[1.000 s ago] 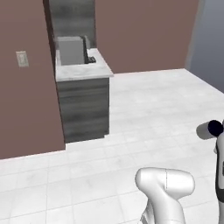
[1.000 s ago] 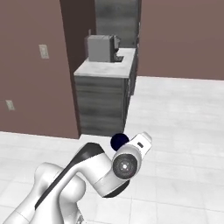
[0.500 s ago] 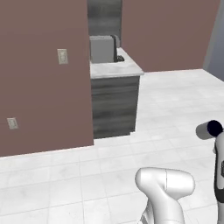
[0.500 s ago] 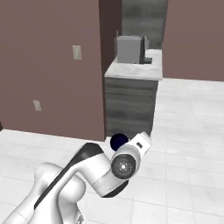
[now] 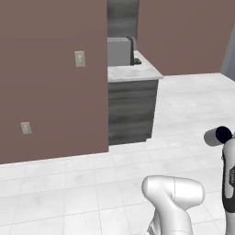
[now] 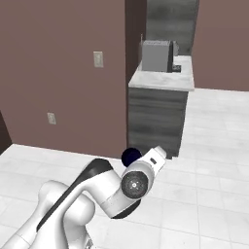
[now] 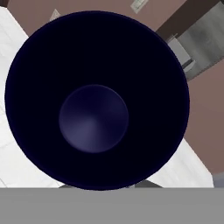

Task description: Clear the mugs and bowl far away from the sink.

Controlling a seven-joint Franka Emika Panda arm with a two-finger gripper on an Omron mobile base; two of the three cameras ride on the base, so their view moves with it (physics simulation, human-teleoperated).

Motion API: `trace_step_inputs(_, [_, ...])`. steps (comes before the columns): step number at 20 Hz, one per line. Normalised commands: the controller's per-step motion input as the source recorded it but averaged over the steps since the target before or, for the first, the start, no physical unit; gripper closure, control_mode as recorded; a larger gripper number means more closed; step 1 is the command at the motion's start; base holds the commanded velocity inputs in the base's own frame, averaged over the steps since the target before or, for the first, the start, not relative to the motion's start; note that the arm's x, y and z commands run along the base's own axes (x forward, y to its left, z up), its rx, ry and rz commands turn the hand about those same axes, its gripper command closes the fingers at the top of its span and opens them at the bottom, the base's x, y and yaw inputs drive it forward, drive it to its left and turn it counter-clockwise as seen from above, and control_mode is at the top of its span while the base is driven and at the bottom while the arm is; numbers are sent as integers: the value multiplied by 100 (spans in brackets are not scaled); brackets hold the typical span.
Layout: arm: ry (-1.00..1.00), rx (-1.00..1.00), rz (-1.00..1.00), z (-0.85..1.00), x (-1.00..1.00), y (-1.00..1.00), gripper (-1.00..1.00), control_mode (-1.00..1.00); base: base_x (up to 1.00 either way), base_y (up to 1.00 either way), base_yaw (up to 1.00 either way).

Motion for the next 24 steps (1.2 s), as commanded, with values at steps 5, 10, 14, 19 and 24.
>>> trace_step_inputs(5, [0,0,0,0,0,0,100,100,54,-7,0])
trace_step_inputs(10, [0,0,0,0,0,0,100,100,76,-23,0])
trace_step_inputs(14, [0,0,0,0,0,0,100,100,92,-18,0])
trace_step_inputs(19, [0,0,0,0,0,0,100,100,89,-25,0])
trace_step_inputs(24, [0,0,0,0,0,0,100,100,77,-44,0])
